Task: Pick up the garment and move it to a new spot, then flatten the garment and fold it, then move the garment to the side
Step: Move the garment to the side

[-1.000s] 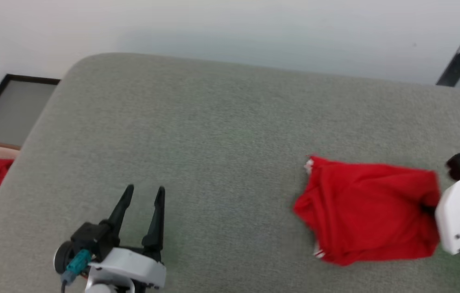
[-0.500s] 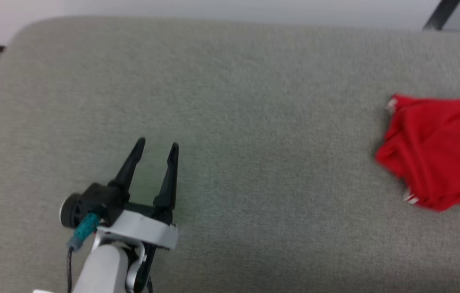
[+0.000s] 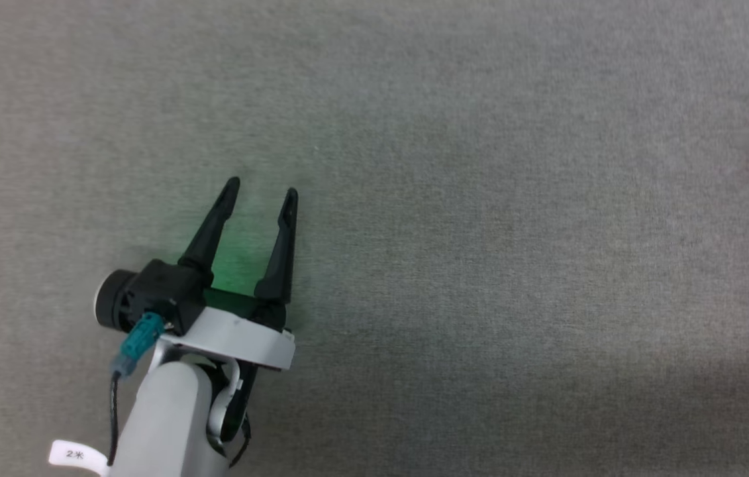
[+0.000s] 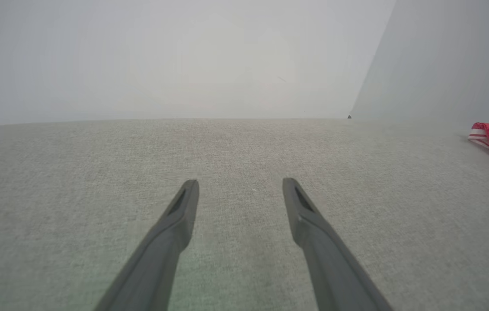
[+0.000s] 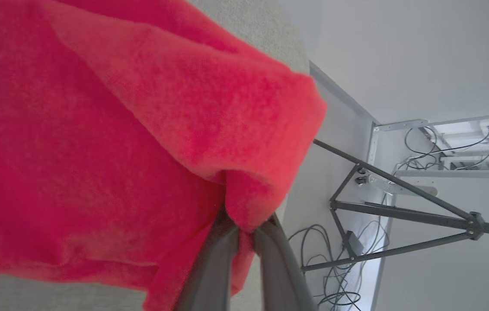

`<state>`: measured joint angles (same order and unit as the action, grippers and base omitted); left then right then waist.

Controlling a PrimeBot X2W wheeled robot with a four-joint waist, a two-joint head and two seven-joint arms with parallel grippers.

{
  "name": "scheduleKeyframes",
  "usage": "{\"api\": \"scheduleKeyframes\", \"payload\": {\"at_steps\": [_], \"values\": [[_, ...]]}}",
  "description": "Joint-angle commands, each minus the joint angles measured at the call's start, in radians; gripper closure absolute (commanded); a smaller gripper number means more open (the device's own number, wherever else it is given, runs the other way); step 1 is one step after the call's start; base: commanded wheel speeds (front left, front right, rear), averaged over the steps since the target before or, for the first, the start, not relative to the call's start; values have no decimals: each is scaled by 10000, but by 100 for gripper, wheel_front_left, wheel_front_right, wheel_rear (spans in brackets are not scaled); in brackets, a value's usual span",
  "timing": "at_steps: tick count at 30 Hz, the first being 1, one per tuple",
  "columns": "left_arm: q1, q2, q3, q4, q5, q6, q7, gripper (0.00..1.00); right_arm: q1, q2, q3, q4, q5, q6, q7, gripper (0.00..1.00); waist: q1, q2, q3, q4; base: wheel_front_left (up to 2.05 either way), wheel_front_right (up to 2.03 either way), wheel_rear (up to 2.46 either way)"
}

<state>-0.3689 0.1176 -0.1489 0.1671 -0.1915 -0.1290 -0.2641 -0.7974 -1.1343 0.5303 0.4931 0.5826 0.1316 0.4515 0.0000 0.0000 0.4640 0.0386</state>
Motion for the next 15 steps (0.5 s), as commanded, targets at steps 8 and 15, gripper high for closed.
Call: {"api": "scheduleKeyframes", "payload": {"at_steps": [8, 15], "values": [[-301, 55, -123, -42, 70, -33, 5, 0, -884, -280, 350, 859, -1133, -19, -551, 100, 0, 0, 575, -183, 0, 0, 0], [-383, 56, -148, -22, 84, -33, 5, 0, -1310, 317, 114, 1968, -1494, -19, -826, 69, 0, 0, 662, -163, 0, 0, 0]]}}
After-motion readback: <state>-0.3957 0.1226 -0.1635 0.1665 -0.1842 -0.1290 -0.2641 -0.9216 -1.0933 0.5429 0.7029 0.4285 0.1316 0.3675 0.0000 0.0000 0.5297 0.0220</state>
